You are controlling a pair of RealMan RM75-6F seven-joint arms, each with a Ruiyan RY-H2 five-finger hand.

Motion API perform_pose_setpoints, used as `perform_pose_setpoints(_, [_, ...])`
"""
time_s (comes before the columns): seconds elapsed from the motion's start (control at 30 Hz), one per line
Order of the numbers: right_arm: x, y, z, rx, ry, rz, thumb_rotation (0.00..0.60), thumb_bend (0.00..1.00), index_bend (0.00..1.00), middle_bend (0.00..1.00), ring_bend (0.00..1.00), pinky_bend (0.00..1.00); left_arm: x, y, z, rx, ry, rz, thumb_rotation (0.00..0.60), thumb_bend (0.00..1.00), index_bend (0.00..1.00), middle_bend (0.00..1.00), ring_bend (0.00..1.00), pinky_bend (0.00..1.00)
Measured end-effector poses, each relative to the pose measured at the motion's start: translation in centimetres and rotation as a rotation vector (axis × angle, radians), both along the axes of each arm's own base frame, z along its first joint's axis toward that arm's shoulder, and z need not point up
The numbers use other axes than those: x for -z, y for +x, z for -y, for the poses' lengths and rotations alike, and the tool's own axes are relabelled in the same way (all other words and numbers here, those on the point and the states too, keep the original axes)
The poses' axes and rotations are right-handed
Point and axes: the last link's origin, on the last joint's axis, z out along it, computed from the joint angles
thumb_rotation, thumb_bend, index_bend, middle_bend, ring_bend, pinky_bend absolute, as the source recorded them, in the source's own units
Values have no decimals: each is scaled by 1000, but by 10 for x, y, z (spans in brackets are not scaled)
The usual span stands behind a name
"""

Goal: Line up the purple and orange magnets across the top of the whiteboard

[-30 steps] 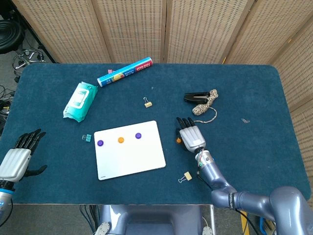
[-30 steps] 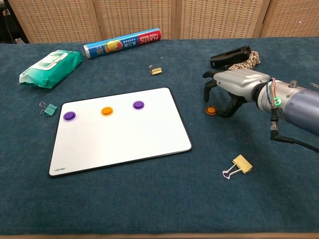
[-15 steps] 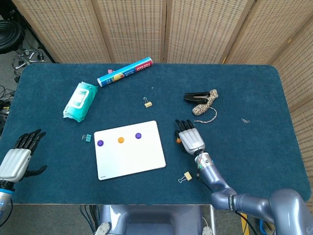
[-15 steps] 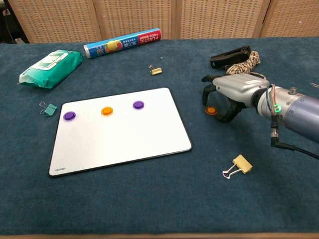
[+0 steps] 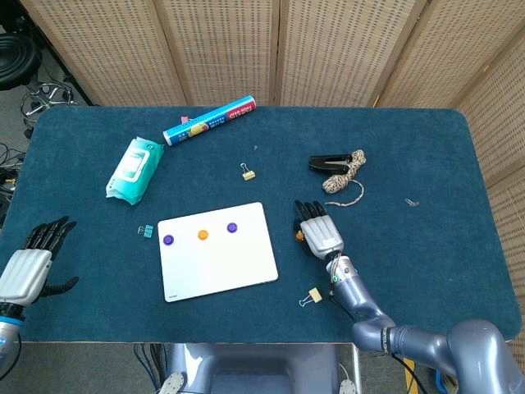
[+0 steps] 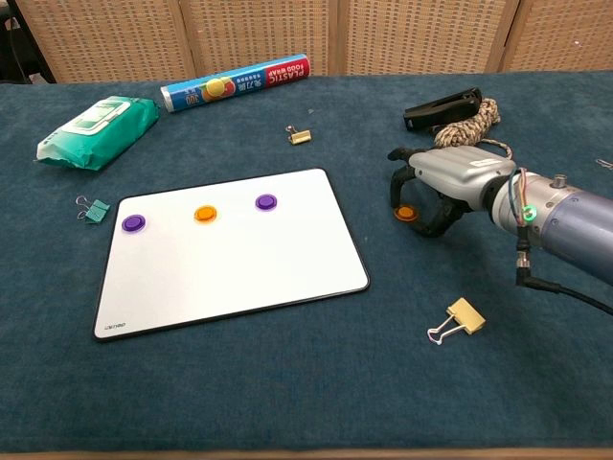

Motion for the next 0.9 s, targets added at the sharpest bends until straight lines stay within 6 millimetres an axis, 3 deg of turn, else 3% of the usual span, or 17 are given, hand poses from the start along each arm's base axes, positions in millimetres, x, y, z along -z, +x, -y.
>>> perform_pose_setpoints(0.67, [-6, 8, 3, -16, -37, 12, 600, 411, 593, 0, 0, 0, 0, 0, 1, 1, -4, 0, 600, 196, 0, 0, 0, 0])
perform_pose_setpoints(0.9, [-6, 35, 11, -57, -39, 47, 600, 411, 593, 0, 0, 0, 1, 0, 0, 0, -7, -3, 600, 196, 0, 0, 0, 0])
